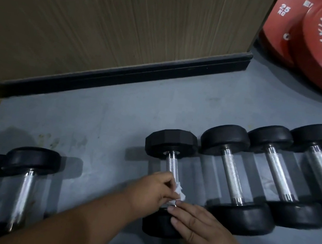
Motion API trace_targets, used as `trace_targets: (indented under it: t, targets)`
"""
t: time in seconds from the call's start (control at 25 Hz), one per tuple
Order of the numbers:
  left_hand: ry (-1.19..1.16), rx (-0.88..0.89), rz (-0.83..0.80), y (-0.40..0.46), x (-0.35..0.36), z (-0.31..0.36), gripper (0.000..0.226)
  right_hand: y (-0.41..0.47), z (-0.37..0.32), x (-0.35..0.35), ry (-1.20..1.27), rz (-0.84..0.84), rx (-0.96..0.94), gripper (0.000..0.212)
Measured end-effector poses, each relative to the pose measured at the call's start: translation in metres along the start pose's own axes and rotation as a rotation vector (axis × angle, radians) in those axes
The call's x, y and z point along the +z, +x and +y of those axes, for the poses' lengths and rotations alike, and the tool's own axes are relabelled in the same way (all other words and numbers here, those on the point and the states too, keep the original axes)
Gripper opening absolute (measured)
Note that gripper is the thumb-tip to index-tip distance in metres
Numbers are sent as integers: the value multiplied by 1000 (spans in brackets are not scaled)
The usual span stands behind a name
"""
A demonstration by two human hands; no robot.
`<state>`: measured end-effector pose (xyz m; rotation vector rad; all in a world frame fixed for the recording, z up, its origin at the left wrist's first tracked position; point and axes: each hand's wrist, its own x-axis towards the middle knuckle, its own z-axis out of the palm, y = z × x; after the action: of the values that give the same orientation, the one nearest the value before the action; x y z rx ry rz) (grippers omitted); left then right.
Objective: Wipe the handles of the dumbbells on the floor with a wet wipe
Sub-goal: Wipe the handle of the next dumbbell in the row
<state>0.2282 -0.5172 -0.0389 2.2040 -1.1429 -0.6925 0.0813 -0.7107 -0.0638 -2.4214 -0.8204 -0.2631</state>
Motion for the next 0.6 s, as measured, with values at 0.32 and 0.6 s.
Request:
trace_targets:
  t: [0.32, 0.6]
  targets:
    - [-75, -137, 82, 39, -23, -10, 31, 1, -4, -1, -2, 13, 33, 46]
    - [-110, -39, 77, 14, -8, -8, 16, 3, -6, -1, 28, 32, 42, 37]
